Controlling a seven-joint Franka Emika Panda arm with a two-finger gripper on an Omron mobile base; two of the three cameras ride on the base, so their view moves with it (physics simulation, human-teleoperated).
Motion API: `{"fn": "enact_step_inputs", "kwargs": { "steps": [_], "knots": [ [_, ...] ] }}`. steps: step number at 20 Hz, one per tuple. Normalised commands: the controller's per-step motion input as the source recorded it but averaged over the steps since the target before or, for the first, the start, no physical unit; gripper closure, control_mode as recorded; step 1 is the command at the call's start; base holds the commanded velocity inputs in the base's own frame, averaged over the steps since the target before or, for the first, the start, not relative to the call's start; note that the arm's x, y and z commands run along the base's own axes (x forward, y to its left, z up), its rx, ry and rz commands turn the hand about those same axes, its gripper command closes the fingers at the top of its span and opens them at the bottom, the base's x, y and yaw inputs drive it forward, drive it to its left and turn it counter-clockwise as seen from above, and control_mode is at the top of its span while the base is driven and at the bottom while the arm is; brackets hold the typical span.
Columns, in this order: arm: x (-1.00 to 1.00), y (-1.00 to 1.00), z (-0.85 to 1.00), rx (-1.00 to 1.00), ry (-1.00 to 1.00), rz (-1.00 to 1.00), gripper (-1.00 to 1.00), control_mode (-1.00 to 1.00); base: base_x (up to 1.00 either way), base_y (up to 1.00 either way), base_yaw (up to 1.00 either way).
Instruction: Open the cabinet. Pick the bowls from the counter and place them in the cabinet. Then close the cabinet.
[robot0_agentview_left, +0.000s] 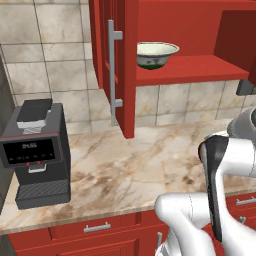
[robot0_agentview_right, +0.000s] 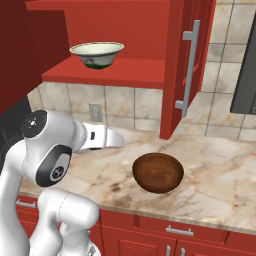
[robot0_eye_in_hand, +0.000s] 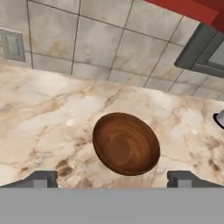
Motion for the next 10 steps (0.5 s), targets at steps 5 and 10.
{"fn": "enact_step_inputs", "kwargs": {
  "steps": [5,10],
  "knots": [
    [0.03,0.07,-0.43,-0.24,0.16,0.10,-1.00,-1.00,0.00,0.00,0.00],
    [0.22,0.00,-0.36,-0.17,0.34,0.14,-1.00,-1.00,0.00,0.00,0.00]
  ]
}}
